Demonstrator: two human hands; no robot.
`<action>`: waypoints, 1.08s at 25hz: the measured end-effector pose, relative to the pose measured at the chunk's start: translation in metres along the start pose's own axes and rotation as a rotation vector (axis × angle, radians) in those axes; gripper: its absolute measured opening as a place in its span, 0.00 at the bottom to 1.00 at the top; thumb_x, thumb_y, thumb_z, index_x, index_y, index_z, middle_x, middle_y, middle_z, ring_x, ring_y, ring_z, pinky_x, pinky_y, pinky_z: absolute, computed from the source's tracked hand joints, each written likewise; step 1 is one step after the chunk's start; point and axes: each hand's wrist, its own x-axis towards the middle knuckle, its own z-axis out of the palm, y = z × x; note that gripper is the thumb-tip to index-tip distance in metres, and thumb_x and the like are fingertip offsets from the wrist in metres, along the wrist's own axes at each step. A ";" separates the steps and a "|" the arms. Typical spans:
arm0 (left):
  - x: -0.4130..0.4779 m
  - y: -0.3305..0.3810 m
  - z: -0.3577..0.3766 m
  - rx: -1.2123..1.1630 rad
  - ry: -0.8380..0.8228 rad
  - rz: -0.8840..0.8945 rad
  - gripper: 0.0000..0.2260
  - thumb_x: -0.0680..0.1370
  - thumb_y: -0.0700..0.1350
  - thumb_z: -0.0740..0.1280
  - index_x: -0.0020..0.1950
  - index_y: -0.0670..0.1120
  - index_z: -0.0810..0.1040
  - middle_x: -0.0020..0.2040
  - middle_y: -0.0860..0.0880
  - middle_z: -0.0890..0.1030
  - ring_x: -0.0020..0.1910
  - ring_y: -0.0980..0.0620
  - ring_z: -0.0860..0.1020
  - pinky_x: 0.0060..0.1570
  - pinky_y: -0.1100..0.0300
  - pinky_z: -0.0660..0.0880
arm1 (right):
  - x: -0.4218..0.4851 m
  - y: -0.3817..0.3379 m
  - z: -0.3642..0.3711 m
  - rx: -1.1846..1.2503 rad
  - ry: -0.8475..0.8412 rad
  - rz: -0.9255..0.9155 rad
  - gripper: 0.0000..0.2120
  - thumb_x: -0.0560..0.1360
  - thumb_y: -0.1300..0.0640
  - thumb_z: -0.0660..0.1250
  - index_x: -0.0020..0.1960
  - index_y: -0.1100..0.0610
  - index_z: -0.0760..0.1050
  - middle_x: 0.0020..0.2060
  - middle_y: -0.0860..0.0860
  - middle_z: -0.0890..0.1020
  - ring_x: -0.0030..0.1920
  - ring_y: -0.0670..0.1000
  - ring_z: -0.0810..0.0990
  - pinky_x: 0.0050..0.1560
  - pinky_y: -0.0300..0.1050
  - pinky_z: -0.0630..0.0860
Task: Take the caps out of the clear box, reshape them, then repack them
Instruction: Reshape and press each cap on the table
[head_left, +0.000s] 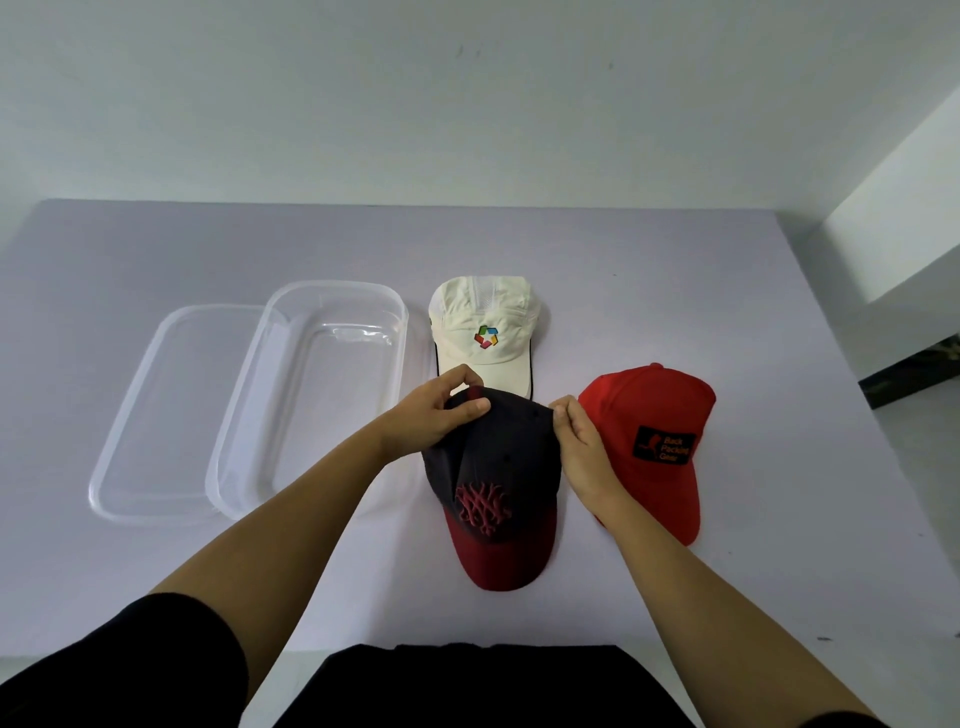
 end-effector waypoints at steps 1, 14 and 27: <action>0.001 0.001 -0.001 0.005 0.002 0.003 0.06 0.79 0.53 0.62 0.51 0.52 0.71 0.48 0.49 0.78 0.45 0.51 0.77 0.44 0.60 0.76 | 0.001 0.001 0.000 -0.009 -0.002 0.000 0.14 0.82 0.55 0.52 0.37 0.51 0.66 0.34 0.51 0.67 0.36 0.50 0.66 0.40 0.49 0.65; 0.007 -0.004 0.008 0.157 0.063 0.016 0.10 0.77 0.54 0.64 0.55 0.51 0.74 0.50 0.51 0.79 0.45 0.57 0.77 0.42 0.67 0.72 | 0.022 -0.005 0.003 -0.284 -0.256 0.099 0.28 0.76 0.36 0.49 0.53 0.54 0.78 0.47 0.52 0.83 0.50 0.51 0.80 0.55 0.51 0.77; -0.005 -0.009 -0.008 -0.039 -0.090 -0.138 0.15 0.73 0.54 0.70 0.54 0.47 0.78 0.50 0.45 0.83 0.48 0.51 0.82 0.50 0.60 0.78 | 0.016 -0.039 -0.020 -0.052 -0.723 0.339 0.24 0.64 0.68 0.66 0.61 0.60 0.73 0.53 0.58 0.81 0.54 0.57 0.80 0.54 0.48 0.76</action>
